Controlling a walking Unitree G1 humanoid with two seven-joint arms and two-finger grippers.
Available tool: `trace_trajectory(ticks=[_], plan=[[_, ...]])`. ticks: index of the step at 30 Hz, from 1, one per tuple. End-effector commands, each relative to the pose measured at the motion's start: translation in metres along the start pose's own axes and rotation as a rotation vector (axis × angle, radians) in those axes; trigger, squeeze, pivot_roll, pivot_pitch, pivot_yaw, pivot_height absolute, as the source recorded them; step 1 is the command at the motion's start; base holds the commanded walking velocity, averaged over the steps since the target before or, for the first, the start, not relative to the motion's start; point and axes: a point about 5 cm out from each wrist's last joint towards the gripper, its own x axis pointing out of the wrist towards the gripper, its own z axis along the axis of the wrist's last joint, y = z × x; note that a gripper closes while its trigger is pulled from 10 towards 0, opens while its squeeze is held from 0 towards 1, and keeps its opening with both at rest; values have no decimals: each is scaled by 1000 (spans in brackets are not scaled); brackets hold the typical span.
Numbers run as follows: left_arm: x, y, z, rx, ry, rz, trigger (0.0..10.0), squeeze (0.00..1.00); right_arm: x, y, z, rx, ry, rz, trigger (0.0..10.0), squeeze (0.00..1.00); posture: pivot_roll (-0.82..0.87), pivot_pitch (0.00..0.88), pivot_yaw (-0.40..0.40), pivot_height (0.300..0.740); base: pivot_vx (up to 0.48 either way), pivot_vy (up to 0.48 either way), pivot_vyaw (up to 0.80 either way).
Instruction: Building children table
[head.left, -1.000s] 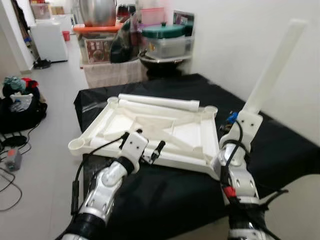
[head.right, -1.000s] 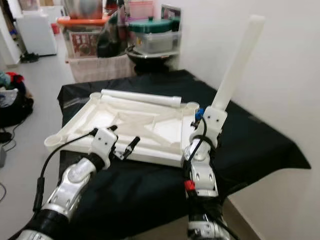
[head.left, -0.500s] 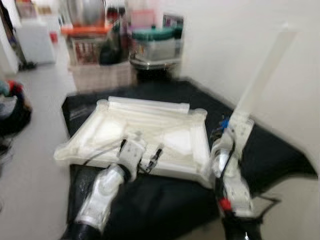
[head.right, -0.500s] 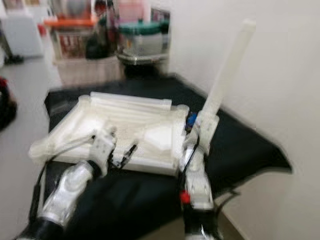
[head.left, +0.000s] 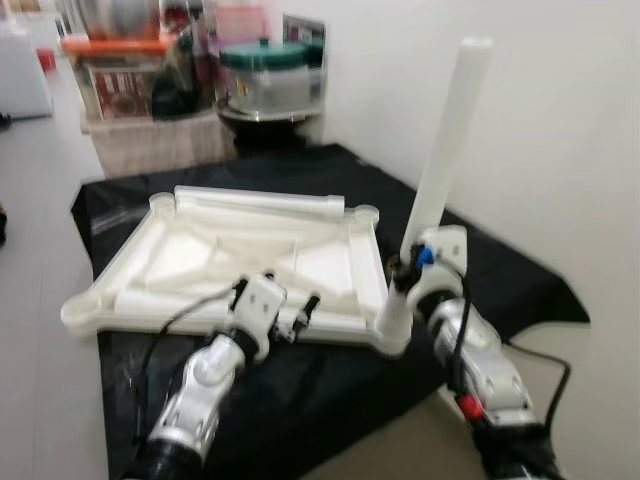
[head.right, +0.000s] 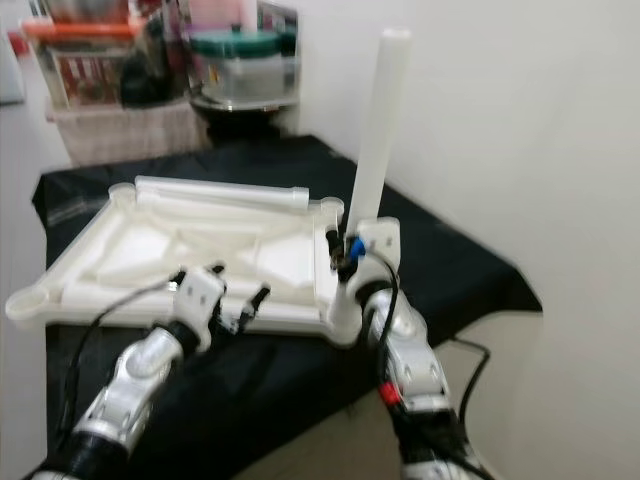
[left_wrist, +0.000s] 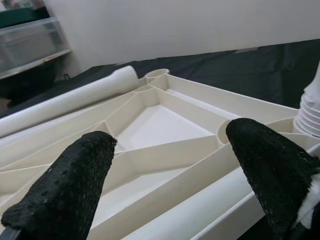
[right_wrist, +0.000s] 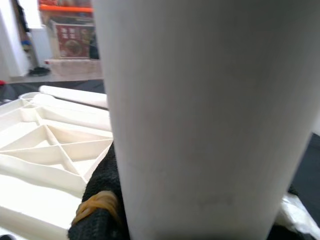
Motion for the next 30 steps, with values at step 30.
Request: trace_trajectory(ticks=[30], plan=[[-7, 3, -2, 1, 6, 22, 10000, 0, -13, 7, -50, 29, 172, 131, 10000, 0, -7, 0, -57, 740, 0, -340, 258]])
